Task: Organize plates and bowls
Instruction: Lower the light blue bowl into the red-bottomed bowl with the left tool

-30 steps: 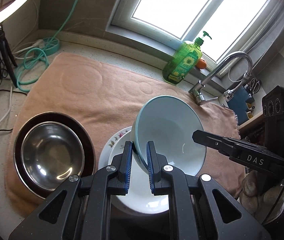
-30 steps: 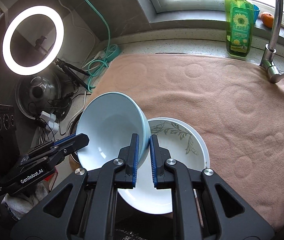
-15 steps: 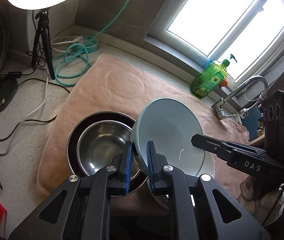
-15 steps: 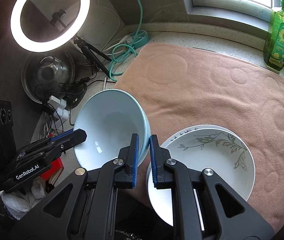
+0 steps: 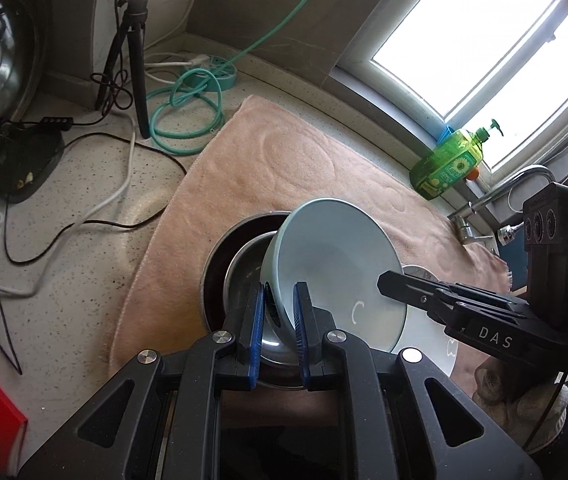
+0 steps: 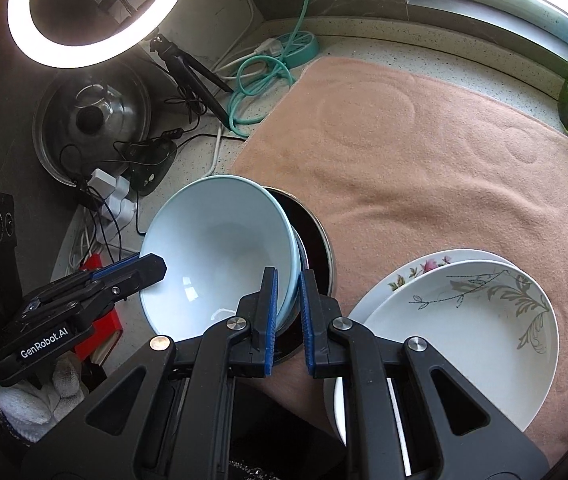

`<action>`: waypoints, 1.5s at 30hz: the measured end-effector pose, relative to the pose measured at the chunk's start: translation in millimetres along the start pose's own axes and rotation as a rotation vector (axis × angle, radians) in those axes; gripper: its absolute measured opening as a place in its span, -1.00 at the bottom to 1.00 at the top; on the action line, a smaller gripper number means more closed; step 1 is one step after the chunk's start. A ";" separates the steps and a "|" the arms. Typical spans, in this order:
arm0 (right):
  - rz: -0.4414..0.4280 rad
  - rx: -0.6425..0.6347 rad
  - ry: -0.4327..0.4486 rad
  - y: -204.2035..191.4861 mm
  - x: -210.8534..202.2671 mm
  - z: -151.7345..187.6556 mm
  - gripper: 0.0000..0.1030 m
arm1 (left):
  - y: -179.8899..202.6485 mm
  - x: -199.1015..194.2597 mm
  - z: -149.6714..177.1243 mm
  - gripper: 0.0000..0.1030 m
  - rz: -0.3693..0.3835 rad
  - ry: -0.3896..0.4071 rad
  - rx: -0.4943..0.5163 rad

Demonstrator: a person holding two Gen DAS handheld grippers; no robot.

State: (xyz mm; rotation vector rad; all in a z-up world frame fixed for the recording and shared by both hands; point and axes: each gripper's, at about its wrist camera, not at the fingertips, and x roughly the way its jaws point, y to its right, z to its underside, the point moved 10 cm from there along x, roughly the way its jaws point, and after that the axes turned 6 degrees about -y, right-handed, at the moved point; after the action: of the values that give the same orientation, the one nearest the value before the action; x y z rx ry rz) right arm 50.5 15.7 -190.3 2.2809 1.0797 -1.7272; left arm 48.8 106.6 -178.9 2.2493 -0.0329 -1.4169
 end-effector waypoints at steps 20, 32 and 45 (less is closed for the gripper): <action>0.024 -0.004 -0.050 -4.6 23.1 4.7 -0.74 | -16.1 16.2 7.0 -0.76 -0.013 -0.057 -0.015; 0.029 -0.024 -0.042 -6.6 21.4 4.5 -0.44 | -20.4 17.4 7.8 -0.74 -0.030 -0.056 -0.027; 0.018 0.009 0.023 0.6 -1.3 2.3 0.16 | -23.0 2.5 3.9 -0.74 -0.031 -0.020 -0.042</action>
State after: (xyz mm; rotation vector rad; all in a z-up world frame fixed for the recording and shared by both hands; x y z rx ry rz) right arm 48.8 13.6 -190.2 2.3146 1.0544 -1.7069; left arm 41.4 124.8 -191.7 2.2110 0.0250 -1.4425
